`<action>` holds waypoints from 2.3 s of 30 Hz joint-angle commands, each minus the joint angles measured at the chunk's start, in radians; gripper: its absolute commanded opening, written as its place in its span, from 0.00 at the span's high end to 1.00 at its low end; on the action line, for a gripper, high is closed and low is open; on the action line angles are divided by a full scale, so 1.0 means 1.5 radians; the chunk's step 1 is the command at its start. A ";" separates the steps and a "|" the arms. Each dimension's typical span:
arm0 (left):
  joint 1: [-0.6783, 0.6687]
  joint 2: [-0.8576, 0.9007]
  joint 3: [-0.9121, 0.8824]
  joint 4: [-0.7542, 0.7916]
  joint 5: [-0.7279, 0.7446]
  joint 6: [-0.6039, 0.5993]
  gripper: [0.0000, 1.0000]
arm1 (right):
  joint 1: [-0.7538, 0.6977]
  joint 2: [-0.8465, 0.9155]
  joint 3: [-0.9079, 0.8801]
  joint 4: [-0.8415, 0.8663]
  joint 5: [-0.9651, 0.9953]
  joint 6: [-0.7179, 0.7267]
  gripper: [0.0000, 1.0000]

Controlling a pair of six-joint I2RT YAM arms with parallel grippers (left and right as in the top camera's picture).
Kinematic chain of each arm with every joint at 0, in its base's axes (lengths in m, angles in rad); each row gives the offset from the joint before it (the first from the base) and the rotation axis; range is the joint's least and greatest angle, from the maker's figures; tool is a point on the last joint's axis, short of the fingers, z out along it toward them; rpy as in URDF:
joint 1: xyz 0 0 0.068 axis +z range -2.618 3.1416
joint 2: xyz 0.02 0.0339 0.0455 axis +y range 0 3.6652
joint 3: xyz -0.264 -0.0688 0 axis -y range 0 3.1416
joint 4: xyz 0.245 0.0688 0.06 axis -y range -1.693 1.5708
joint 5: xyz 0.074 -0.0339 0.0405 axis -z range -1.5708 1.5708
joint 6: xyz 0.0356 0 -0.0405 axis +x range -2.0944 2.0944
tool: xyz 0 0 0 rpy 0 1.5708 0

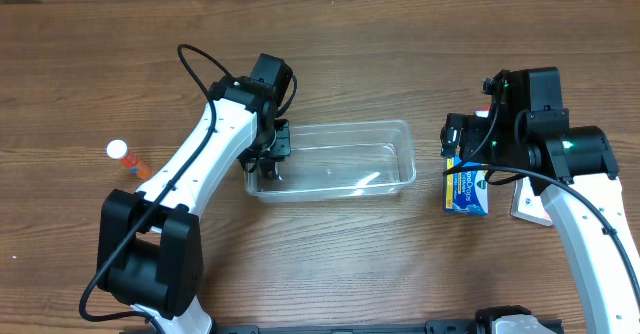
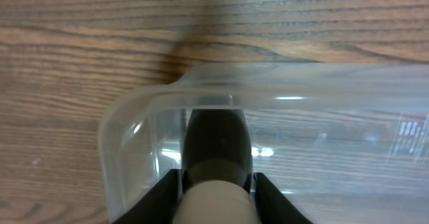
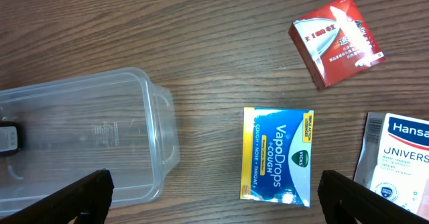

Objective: Pack container
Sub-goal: 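Carry the black bottle into the container's left end and release, then grasp the orange tube with the left gripper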

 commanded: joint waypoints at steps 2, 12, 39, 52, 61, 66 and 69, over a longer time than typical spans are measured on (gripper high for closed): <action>-0.005 0.005 0.012 0.001 -0.002 0.034 0.27 | -0.003 0.000 0.020 0.003 -0.001 -0.005 0.00; 0.032 -0.110 0.378 -0.312 -0.110 0.045 0.00 | -0.003 0.000 0.020 0.005 -0.001 -0.005 0.00; 0.475 0.038 0.103 -0.115 0.001 0.148 0.40 | -0.003 0.000 0.020 0.005 -0.001 -0.005 0.00; 0.474 0.038 0.103 -0.100 -0.030 0.148 0.59 | -0.003 0.000 0.020 0.005 -0.001 -0.005 0.00; 0.474 0.034 0.104 -0.110 -0.005 0.148 0.96 | -0.003 0.000 0.020 0.005 -0.001 -0.005 0.00; 0.418 -0.107 0.114 -0.154 0.034 0.154 0.96 | -0.003 -0.010 0.021 -0.009 0.021 0.000 0.00; 0.318 -0.240 0.114 -0.210 0.076 0.157 0.96 | -0.003 -0.061 0.039 -0.032 0.115 0.056 0.00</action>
